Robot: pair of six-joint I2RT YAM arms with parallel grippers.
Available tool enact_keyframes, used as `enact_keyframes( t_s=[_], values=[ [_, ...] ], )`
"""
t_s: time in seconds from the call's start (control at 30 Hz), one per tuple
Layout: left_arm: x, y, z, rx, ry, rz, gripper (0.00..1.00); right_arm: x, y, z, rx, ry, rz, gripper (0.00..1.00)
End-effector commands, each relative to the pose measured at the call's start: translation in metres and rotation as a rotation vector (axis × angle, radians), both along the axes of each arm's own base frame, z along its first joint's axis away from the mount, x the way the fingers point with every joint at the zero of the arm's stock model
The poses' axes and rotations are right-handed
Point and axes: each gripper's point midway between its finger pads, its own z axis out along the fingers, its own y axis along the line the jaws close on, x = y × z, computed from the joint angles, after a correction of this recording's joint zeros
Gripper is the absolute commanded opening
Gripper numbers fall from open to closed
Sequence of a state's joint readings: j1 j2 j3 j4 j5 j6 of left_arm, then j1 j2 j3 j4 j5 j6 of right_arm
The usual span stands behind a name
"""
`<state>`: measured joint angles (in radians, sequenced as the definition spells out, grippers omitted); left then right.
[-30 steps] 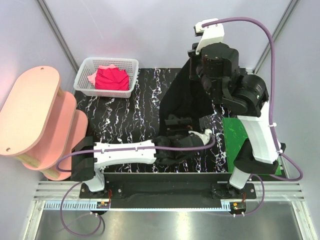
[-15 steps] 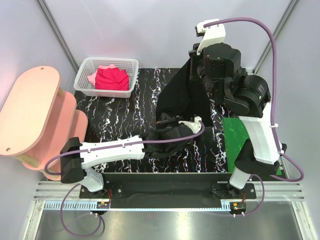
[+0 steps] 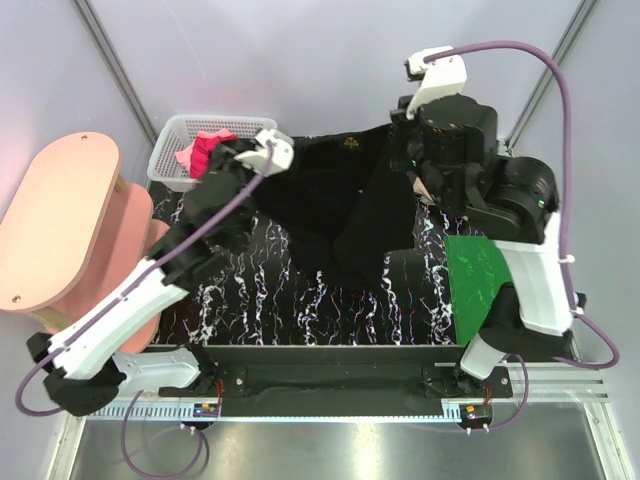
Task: Fold and stack the t-shirts
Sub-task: Flatten out the tshirt
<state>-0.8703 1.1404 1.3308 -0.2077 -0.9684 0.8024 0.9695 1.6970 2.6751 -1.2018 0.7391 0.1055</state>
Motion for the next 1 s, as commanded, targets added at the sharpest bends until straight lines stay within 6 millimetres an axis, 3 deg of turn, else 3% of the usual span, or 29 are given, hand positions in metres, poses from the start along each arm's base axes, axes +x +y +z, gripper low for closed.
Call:
enact_keyframes(
  t_s=[0.0,0.17,0.23,0.3,0.4,0.5,0.57,0.6,0.67,0.7,0.73,0.8,0.83,0.87,0.9,0.93,0.97],
  values=[
    [-0.037,0.033,0.091,-0.061,-0.158,-0.031,0.0,-0.049,-0.014,0.01,0.119,0.024,0.087,0.0],
    [-0.074,0.07,0.119,-0.022,-0.197,-0.028,0.0,-0.102,-0.035,-0.006,0.215,0.138,0.16,0.0],
    [-0.089,0.081,0.127,0.018,-0.213,-0.063,0.0,-0.118,-0.034,-0.011,0.244,0.191,0.239,0.0],
    [-0.099,0.093,0.137,0.039,-0.219,-0.056,0.0,-0.134,-0.039,-0.006,0.316,0.225,0.309,0.0],
    [-0.116,0.112,0.156,-0.003,-0.232,-0.071,0.0,-0.153,-0.045,0.017,0.425,0.21,0.414,0.0],
    [-0.125,0.13,0.176,-0.088,-0.26,-0.081,0.0,-0.157,-0.044,0.027,0.449,0.184,0.452,0.0],
    [-0.126,0.129,0.177,-0.096,-0.277,-0.108,0.0,-0.147,-0.039,0.013,0.385,0.195,0.403,0.0],
    [-0.124,0.124,0.171,-0.081,-0.273,-0.121,0.0,-0.139,-0.039,0.006,0.355,0.19,0.352,0.0],
    [-0.115,0.095,0.138,0.007,-0.239,-0.168,0.0,-0.125,-0.031,-0.01,0.284,0.199,0.286,0.0],
    [-0.111,0.084,0.124,0.022,-0.224,-0.184,0.0,-0.114,-0.036,-0.013,0.254,0.177,0.214,0.0],
    [-0.105,0.064,0.092,0.1,-0.169,-0.21,0.0,-0.107,-0.036,-0.017,0.226,0.169,0.174,0.0],
    [-0.1,0.042,0.049,0.119,-0.096,-0.269,0.0,-0.087,-0.041,-0.028,0.155,0.153,0.062,0.0],
    [-0.094,0.024,0.013,0.186,-0.04,-0.304,0.0,-0.079,-0.043,-0.034,0.136,0.162,0.029,0.0],
    [-0.091,0.017,-0.007,0.171,-0.009,-0.317,0.0,-0.066,-0.044,-0.047,0.101,0.193,-0.012,0.0],
    [-0.081,0.024,-0.022,0.174,0.014,-0.268,0.0,-0.05,-0.057,-0.058,0.09,0.227,-0.077,0.0],
    [-0.07,0.014,-0.046,0.191,0.05,-0.293,0.0,-0.04,-0.063,-0.069,0.055,0.238,-0.116,0.0],
    [-0.058,0.016,-0.054,0.167,0.057,-0.266,0.0,-0.026,-0.061,-0.095,-0.007,0.276,-0.156,0.0]
  ],
)
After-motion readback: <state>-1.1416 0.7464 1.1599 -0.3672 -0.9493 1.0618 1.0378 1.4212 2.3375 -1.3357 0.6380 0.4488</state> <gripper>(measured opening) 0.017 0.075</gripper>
